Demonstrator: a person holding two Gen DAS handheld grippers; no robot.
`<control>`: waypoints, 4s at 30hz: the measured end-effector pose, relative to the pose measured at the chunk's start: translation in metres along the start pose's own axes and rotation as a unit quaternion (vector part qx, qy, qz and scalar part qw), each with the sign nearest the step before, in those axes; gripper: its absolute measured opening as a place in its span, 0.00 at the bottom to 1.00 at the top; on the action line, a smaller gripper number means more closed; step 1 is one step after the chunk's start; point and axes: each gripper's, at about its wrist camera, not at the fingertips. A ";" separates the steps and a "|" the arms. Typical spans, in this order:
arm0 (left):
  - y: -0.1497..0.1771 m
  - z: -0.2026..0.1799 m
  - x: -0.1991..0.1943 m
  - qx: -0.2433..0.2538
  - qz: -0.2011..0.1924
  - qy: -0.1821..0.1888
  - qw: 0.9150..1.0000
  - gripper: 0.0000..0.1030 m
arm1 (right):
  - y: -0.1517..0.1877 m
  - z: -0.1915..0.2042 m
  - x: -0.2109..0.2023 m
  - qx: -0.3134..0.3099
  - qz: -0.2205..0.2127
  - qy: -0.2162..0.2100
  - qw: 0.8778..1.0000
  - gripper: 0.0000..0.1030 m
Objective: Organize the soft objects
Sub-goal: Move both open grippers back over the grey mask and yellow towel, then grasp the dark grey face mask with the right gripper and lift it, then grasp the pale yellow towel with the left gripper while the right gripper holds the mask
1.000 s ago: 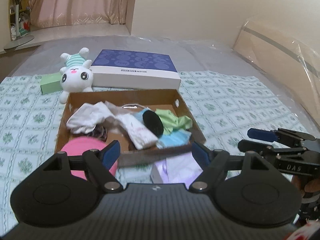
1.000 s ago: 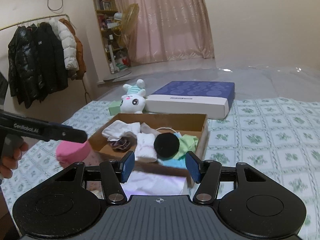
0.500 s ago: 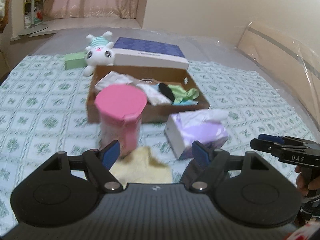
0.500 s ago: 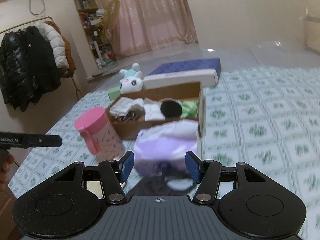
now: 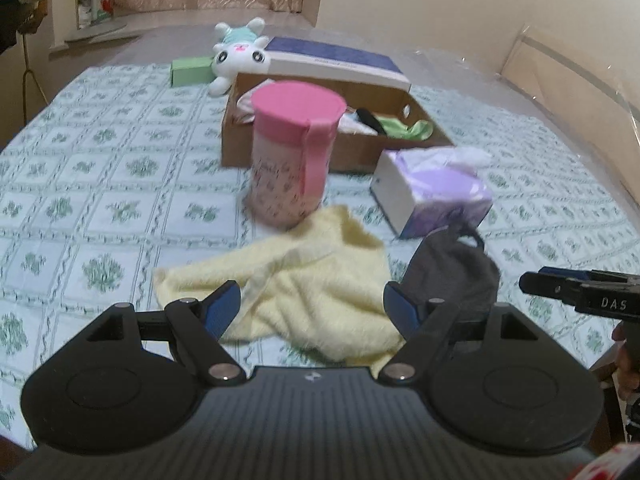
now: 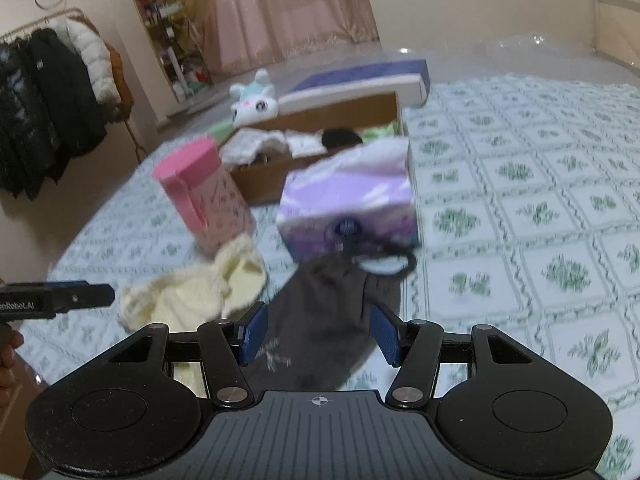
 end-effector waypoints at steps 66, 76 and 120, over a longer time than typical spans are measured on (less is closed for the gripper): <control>0.010 0.073 0.082 -0.045 0.011 -0.007 0.999 0.06 | -0.009 -0.082 0.012 0.101 -0.047 0.135 0.985 0.09; -0.009 0.003 0.026 0.045 -0.055 0.129 0.989 0.06 | -0.013 -0.063 -0.007 0.097 -0.089 0.115 0.985 0.09; 0.014 -0.017 0.112 0.033 0.065 0.146 0.987 0.54 | 0.010 -0.061 0.006 0.074 0.026 0.060 0.995 0.68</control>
Point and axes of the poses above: each gripper's, at about its wrist camera, not at the fingertips, and x roughly the way its jaws point, z to its left, y to its underside, and after that the axes turned 4 degrees about y, right-handed
